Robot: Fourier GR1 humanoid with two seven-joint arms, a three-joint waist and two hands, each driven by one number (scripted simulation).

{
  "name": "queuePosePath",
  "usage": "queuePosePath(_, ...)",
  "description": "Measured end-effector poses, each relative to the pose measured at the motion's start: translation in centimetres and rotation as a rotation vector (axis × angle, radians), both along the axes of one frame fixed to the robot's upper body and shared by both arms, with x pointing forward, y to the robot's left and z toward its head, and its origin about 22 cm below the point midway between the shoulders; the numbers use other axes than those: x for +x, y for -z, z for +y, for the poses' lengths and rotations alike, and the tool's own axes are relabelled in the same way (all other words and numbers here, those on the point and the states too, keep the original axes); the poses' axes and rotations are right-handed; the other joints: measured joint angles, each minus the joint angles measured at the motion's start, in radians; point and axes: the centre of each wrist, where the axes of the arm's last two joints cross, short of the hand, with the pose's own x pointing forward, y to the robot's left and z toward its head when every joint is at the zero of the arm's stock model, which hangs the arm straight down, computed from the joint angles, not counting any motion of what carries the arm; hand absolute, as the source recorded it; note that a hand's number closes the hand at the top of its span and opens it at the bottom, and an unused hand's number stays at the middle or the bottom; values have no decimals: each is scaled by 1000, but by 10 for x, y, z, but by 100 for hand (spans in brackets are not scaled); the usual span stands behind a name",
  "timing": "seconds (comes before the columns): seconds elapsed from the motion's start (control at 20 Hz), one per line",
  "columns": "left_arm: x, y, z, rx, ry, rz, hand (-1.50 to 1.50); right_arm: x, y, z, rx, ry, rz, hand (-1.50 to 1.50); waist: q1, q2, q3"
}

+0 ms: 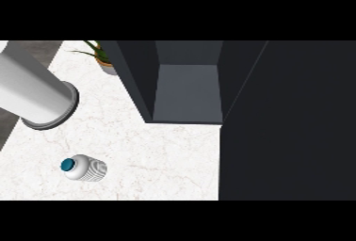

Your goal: Pick up the bottled water, place it into the cabinet and close the cabinet

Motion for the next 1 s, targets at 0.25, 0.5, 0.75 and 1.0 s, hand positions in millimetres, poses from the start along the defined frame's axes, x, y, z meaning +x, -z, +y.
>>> queuePosePath(0.25,-23,-3,17,7,-36,26,-150,-6,2,-5,-18,2,12,-150,-3,-1,0)
queuePosePath(0.5,-38,-9,30,40,-85,55,-150,-9,3,-5,-13,0,19,-150,-11,0,1)
queuePosePath(0.75,-48,-13,37,54,-124,78,-150,-12,5,-9,-21,-2,17,-150,-16,0,1)
queuePosePath(1.0,-51,-12,42,41,-173,62,-150,-14,6,-12,-27,-4,18,-150,-25,2,0)
